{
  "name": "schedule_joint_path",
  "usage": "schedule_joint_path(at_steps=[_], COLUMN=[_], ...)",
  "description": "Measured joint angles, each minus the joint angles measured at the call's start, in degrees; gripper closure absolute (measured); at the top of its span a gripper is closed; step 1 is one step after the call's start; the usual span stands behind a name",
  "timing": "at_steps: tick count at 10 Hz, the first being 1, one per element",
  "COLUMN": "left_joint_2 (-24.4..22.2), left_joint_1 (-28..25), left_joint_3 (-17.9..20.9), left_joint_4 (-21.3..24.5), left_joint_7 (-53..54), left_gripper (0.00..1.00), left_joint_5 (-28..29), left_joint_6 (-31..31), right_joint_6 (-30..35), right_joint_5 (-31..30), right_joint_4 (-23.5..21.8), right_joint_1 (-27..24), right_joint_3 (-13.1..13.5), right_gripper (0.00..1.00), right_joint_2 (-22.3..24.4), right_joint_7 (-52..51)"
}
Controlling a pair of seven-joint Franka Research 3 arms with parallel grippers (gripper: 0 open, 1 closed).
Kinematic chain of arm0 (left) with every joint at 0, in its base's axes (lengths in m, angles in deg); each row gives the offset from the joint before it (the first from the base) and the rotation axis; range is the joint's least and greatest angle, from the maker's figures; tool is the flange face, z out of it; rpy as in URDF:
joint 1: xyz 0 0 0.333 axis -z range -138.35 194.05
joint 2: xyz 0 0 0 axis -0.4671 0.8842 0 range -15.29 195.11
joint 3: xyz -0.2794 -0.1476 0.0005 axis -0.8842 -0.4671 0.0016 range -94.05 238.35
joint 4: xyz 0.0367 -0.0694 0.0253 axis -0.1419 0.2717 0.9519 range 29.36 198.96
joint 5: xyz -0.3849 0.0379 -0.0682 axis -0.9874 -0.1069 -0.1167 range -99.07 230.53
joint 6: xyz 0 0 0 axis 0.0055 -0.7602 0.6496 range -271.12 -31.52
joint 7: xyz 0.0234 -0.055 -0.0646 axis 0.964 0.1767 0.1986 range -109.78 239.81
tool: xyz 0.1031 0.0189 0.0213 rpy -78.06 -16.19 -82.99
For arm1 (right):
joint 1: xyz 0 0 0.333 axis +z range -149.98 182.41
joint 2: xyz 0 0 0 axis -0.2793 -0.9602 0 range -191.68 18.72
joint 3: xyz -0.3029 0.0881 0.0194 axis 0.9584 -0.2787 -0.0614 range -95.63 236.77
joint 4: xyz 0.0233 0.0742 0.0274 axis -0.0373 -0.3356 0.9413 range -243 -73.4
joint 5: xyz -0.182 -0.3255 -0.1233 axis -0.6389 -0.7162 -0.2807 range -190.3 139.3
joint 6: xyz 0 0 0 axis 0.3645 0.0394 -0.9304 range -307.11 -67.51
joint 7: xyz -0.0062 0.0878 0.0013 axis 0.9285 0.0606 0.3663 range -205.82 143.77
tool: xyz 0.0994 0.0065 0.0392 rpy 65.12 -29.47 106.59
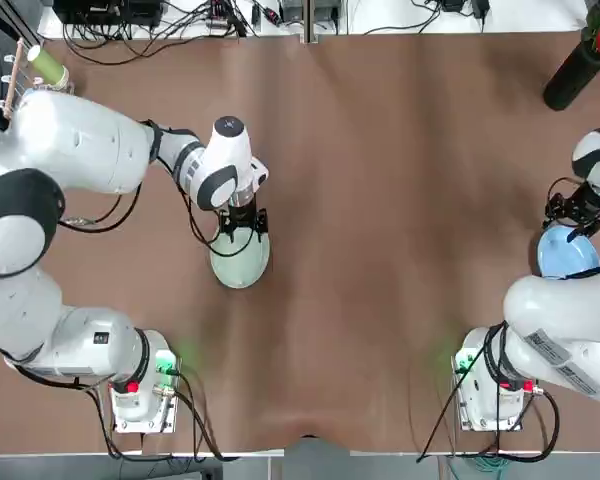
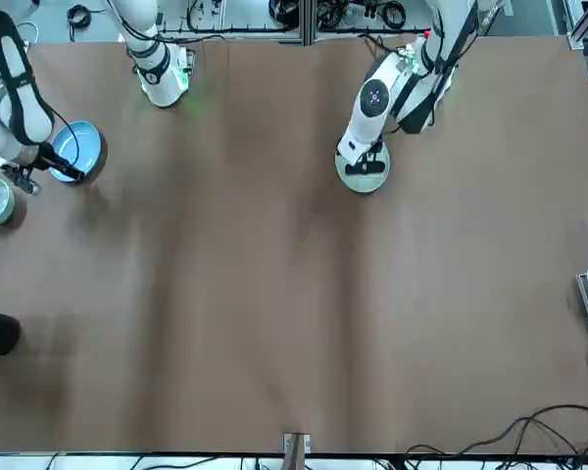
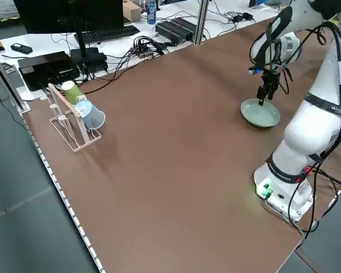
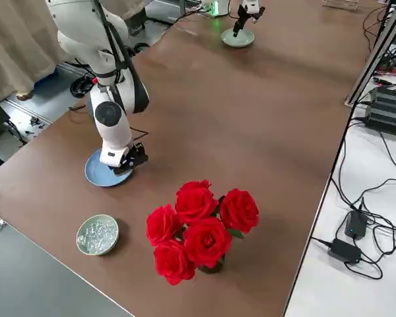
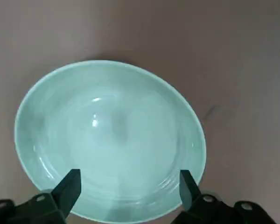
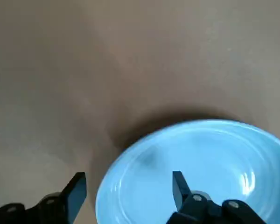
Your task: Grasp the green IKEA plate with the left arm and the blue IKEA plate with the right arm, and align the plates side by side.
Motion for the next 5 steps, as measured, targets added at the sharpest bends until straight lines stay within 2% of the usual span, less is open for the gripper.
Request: schedule_joint_path(at_steps=[3,5], left_joint_2=[4.24,7.56], left_joint_1=[0.04,0.03], left_joint_3=[0.12,1.71], left_joint_4=[-1.08,-3.12], left_joint_7=[-2.35,-5.79], left_gripper=[0.07,0.07], left_joint_5=[1.73,7.99], left_joint_6=[-3.82,-4.08], right_joint_6=[-0.94,-0.97], right_joint_5=[0.00,0.00], right_joint_4=[-0.95,-0.97], right_joint_1=[-0.01,-0.01], right_joint_3=[-0.14,-0.22], right_gripper=[0.19,0.22], right_joint_2=[-1.20,-1.54], right_joint_7=[-0.01,-0.02])
